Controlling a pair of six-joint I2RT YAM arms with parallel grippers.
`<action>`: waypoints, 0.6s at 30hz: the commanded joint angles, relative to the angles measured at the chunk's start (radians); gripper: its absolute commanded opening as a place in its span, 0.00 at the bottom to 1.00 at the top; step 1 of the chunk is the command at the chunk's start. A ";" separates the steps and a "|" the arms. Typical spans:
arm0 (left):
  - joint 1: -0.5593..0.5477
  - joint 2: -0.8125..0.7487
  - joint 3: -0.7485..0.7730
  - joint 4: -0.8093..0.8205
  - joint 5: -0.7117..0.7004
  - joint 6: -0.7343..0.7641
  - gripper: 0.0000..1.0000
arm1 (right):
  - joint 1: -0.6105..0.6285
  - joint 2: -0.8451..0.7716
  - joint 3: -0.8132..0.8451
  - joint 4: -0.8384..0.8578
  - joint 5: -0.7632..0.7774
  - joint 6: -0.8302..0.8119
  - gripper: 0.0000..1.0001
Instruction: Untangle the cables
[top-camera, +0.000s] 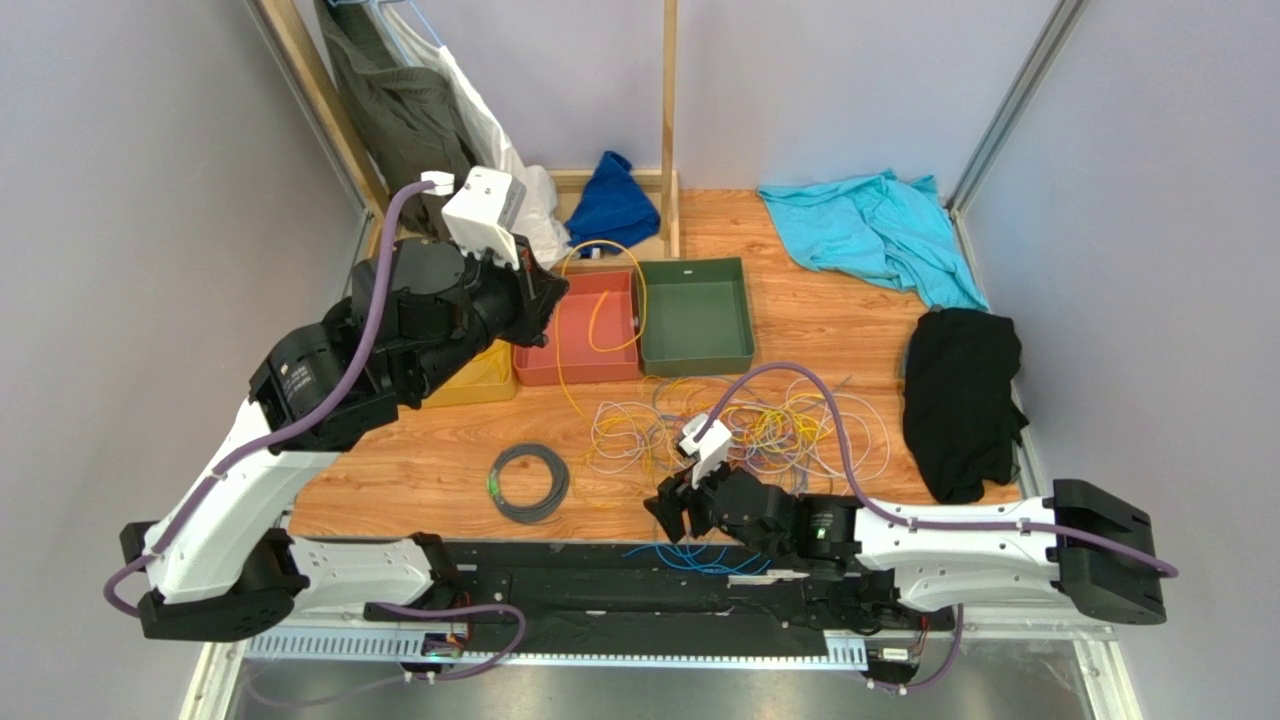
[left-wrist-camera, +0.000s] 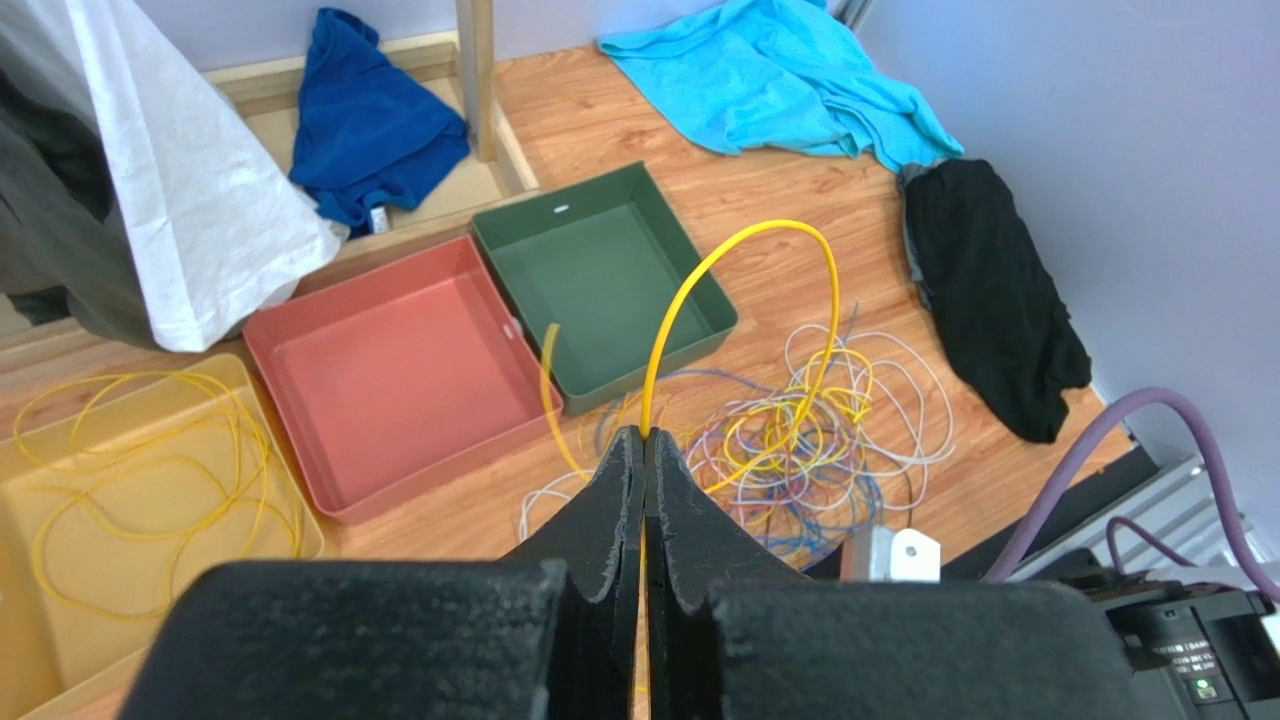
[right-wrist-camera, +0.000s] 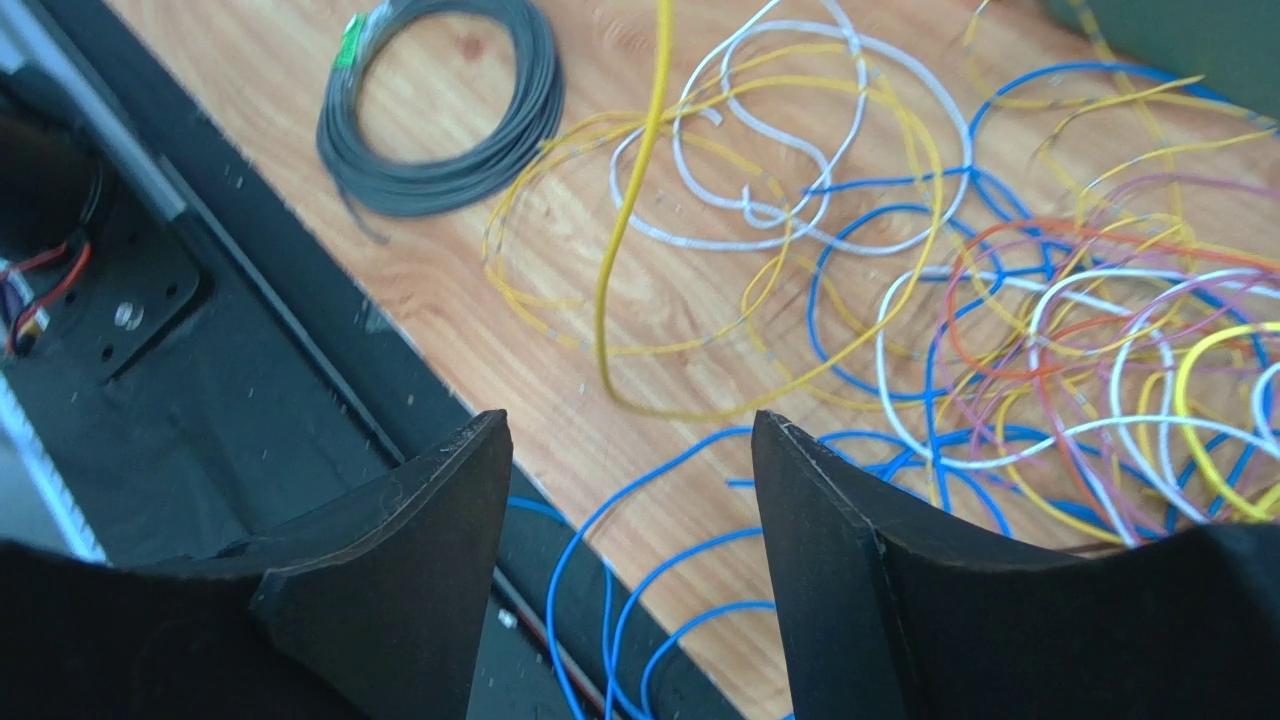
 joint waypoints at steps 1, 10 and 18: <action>-0.001 -0.018 0.025 -0.010 0.012 0.022 0.00 | 0.005 0.044 0.040 0.143 0.137 -0.045 0.65; 0.000 -0.029 0.015 -0.012 0.024 0.016 0.00 | 0.003 0.218 0.121 0.212 0.213 -0.094 0.61; -0.001 -0.062 -0.023 -0.012 -0.012 0.016 0.00 | 0.008 0.180 0.196 0.066 0.222 -0.068 0.00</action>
